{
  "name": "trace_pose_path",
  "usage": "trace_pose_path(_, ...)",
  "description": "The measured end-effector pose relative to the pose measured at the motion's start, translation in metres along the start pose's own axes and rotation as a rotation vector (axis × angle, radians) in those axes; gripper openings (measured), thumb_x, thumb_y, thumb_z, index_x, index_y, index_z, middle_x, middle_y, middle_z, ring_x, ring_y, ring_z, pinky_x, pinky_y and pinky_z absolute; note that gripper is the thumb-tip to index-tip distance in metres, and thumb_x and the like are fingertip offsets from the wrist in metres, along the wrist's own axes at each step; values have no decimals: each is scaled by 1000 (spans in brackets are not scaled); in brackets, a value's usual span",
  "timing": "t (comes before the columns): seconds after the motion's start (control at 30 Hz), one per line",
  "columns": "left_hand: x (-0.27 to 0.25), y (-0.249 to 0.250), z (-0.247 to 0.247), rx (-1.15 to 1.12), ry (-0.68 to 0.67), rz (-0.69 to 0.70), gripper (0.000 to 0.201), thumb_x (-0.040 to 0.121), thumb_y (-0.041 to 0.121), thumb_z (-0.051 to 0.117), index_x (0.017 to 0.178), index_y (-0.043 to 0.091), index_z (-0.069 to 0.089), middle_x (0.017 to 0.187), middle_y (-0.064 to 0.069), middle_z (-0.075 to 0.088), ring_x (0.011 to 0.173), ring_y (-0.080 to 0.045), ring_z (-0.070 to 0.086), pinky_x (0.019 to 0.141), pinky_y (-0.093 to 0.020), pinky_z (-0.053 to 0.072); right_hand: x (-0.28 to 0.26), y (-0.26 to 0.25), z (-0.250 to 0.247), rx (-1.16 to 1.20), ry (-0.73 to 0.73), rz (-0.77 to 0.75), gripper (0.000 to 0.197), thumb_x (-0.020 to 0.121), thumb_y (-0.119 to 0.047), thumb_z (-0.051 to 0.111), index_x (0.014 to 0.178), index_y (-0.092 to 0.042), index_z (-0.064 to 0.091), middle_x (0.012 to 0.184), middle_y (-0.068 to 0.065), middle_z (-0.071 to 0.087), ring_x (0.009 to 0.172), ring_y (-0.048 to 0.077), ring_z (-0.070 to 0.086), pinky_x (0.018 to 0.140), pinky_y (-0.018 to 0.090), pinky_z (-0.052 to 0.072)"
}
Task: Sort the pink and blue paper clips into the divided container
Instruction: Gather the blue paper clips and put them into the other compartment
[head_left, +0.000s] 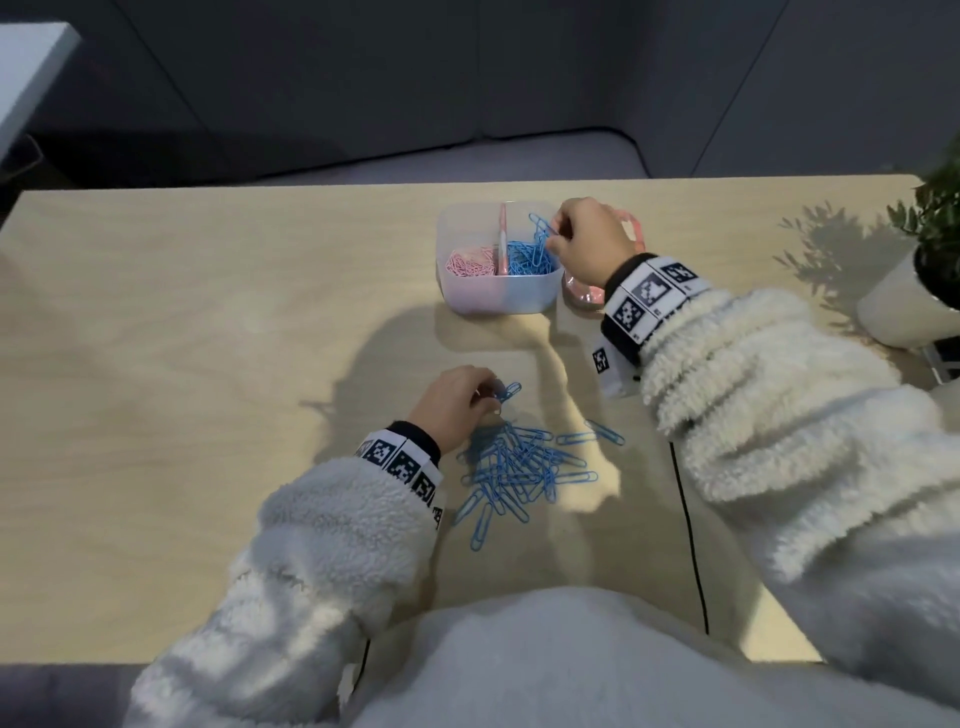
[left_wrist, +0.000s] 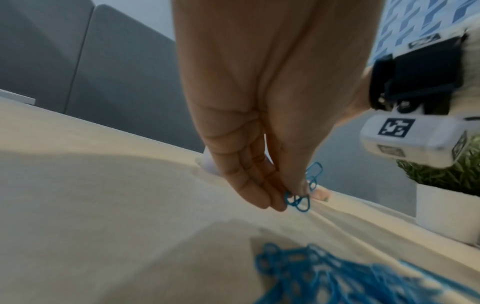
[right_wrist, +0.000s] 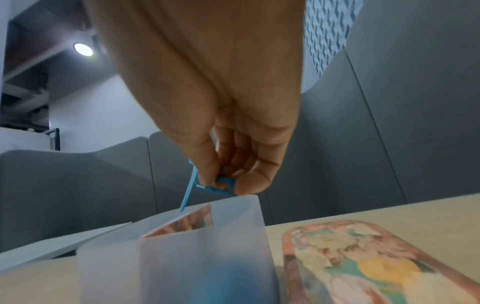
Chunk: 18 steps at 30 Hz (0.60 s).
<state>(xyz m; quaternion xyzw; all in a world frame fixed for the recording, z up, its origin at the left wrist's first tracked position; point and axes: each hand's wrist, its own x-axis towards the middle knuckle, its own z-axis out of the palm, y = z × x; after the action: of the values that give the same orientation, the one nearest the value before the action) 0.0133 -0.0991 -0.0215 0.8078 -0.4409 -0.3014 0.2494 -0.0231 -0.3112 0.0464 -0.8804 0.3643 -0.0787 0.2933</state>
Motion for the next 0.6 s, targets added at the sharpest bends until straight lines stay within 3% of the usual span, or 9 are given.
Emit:
trace_pose_path(0.1, 13, 17, -14, -98, 78, 33, 13, 87, 6, 58, 97, 2, 65, 97, -14, 69, 83, -22, 59, 82, -32, 48, 6, -1, 4, 58, -22, 56, 11, 84, -9, 64, 91, -1, 67, 94, 14, 67, 82, 20, 56, 80, 32, 48)
trace_pose_path(0.2, 40, 38, -32, -88, 188, 93, 13, 87, 5, 57, 97, 1, 66, 93, -9, 67, 82, -19, 57, 74, -19, 41, -5, 3, 4, 145, 58, 54, 16, 87, -9, 58, 98, -3, 67, 100, 11, 67, 92, 20, 60, 89, 30, 47)
trace_pose_path(0.27, 61, 51, -41, -40, 284, 95, 15, 87, 5, 54, 95, 2, 67, 98, -13, 68, 90, -26, 61, 80, -29, 44, -20, 8, -1, 187, 130, 16, 18, 88, -6, 53, 97, -2, 69, 96, 12, 68, 86, 20, 59, 90, 30, 48)
trace_pose_path(0.33, 82, 62, -48, 23, 358, 90, 20, 87, 4, 49, 98, -1, 65, 105, -19, 64, 99, -30, 58, 83, -32, 40, -39, 18, -6, 206, 145, -22, 18, 86, -3, 52, 91, 1, 69, 91, 15, 69, 82, 21, 61, 81, 26, 50)
trace_pose_path(0.4, 99, 70, -53, 52, 355, 55, 23, 88, 6, 48, 105, 1, 63, 113, -19, 60, 106, -30, 55, 87, -31, 38, -59, 34, -7, 220, 109, -13, 17, 85, -3, 53, 86, 0, 69, 81, 8, 66, 71, 10, 60, 69, 19, 48)
trace_pose_path(0.43, 106, 72, -55, 61, 334, 37, 24, 88, 7, 50, 108, 3, 62, 114, -17, 61, 107, -30, 55, 89, -31, 39, -68, 43, -6, 237, 90, 2, 16, 85, -4, 54, 84, -1, 69, 77, 5, 64, 66, 7, 58, 70, 24, 51)
trace_pose_path(0.5, 116, 73, -58, 68, 290, 1, 25, 86, 9, 57, 111, 6, 59, 109, -15, 64, 103, -28, 58, 91, -34, 45, -82, 63, -2, 249, 43, 53, 14, 85, -5, 55, 83, -2, 69, 70, 1, 61, 66, 13, 57, 75, 39, 54)
trace_pose_path(0.53, 119, 72, -58, 69, 273, -11, 26, 84, 9, 61, 110, 6, 59, 106, -14, 65, 100, -28, 60, 91, -36, 47, -88, 71, 0, 239, 13, 79, 14, 85, -5, 56, 84, -2, 69, 65, -3, 59, 65, 15, 56, 75, 39, 53)
trace_pose_path(0.6, 122, 69, -58, 98, 256, -22, 22, 82, 8, 61, 104, 6, 60, 104, -16, 67, 98, -31, 61, 88, -37, 49, -101, 85, 6, 183, -49, 115, 13, 85, -5, 57, 81, -6, 69, 60, -14, 53, 60, 11, 52, 72, 29, 44)
